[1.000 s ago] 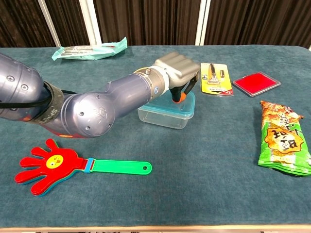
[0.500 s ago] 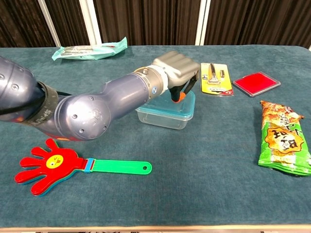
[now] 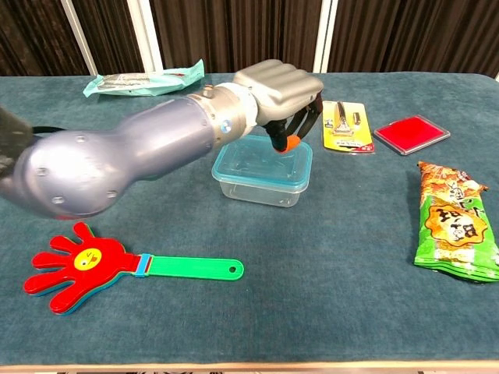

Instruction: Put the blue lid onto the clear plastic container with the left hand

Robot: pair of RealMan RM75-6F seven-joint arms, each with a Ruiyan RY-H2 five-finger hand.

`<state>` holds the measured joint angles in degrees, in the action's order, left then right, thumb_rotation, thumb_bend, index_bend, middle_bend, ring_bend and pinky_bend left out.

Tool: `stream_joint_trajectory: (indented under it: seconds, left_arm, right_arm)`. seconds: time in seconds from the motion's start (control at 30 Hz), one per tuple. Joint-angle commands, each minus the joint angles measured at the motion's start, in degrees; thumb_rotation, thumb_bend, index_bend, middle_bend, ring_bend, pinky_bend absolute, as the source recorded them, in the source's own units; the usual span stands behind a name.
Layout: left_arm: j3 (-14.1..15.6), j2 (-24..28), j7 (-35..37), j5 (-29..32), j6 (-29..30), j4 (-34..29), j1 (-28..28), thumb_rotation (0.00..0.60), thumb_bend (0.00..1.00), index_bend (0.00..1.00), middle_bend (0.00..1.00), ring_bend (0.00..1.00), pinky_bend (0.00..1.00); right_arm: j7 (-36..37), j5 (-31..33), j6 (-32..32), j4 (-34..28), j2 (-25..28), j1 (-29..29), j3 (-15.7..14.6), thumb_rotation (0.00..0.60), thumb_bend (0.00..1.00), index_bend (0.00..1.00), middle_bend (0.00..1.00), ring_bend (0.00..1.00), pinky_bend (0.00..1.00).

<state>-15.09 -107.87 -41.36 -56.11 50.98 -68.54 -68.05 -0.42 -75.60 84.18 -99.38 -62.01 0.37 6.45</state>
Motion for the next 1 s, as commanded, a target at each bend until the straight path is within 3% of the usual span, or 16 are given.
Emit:
stream_joint_trajectory:
  seconds: [0.03,0.37,1.0]
  left_arm:
    - [1.44,1.94,0.11,-0.61,0.36,-2.84,1.41,0.6,0.56,0.67,0.55,0.32,0.19]
    - [3.53,3.25,0.56,0.25,-1.58,-6.22,2.38,0.6,0.56,0.67,0.55,0.32,0.19]
    - [4.22,2.35,0.75,0.35,-2.5,-5.51,1.78,0.6,0.56,0.67,0.55,0.32,0.18]
  right_arm:
    - [0.02,-0.06,0.03,0.06,-0.05,-0.06,-0.08,0.6,0.34,0.0,0.01,0.0,0.0]
    - [-0.21,0.19,0.06,-0.19,0.05,-0.03,0.12,0.6,0.34,0.0,0.01,0.0,0.0]
    - [-0.25,0.38,-0.09,-0.35,0.18,-0.02,0.15,0.6,0.34,0.0,0.01,0.0,0.0]
